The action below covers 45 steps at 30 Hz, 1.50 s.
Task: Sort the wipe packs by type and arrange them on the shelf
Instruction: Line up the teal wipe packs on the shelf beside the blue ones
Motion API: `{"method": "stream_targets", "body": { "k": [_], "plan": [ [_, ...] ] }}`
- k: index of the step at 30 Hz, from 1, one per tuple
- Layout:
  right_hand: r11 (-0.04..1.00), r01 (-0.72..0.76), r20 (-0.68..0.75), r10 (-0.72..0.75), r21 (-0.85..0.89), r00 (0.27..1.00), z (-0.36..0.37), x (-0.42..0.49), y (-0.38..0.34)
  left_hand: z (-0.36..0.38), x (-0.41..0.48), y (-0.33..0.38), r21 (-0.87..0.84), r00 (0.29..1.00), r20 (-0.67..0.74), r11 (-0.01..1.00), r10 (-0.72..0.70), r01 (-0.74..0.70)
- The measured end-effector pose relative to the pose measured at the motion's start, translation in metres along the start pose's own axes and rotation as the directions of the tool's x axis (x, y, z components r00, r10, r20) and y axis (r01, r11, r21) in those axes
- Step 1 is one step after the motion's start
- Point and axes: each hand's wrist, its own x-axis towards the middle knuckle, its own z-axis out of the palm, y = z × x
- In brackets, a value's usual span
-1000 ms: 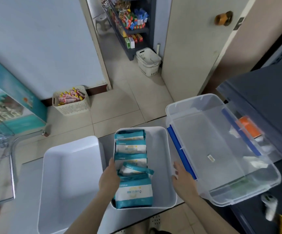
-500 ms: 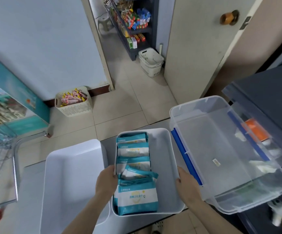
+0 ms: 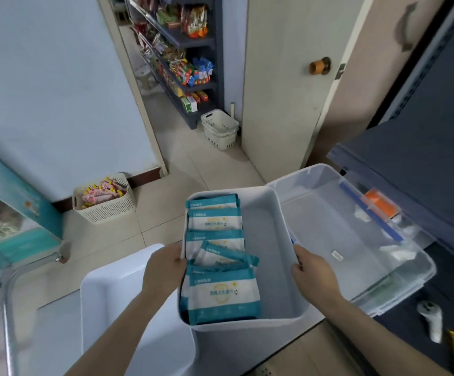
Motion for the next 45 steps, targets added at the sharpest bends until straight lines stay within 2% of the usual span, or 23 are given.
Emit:
{"method": "stream_targets", "body": {
  "k": [5,12,17,21,25,29,38,45],
  "plan": [
    [0.998,-0.017,-0.082,0.022,0.060,0.996,-0.024,-0.013,-0.004,-0.023,-0.002,0.018,-0.126,1.000,0.013,0.992,0.022,-0.021],
    [0.991,-0.017,-0.172,0.040,0.130,0.984,-0.077,-0.042,0.012,-0.038,-0.010,0.067,-0.142,0.971,0.082,0.967,0.223,-0.210],
    [0.993,-0.046,-0.270,0.074,0.110,0.960,-0.123,-0.053,0.048,-0.028,-0.012,0.123,-0.262,0.934,0.113,0.917,0.338,-0.300],
    [0.995,-0.007,-0.347,0.041,0.098,0.937,-0.171,-0.057,0.085,-0.008,-0.012,0.176,-0.315,0.905,0.150,0.886,0.399,-0.339],
    [0.995,-0.004,-0.381,0.041,0.098,0.923,-0.220,-0.058,0.131,0.025,-0.013,0.232,-0.416,0.898,0.172,0.856,0.405,-0.307],
    [0.995,-0.026,-0.390,0.061,0.095,0.919,-0.268,-0.052,0.188,0.065,-0.014,0.296,-0.445,0.898,0.184,0.848,0.401,-0.288],
    [0.988,-0.092,-0.370,0.132,0.125,0.920,-0.334,-0.023,0.310,0.156,-0.013,0.405,-0.377,0.899,0.193,0.876,0.392,-0.301],
    [0.980,-0.128,-0.326,0.171,0.151,0.930,-0.352,0.006,0.375,0.213,-0.010,0.451,-0.328,0.915,0.204,0.905,0.348,-0.271]
  ]
}}
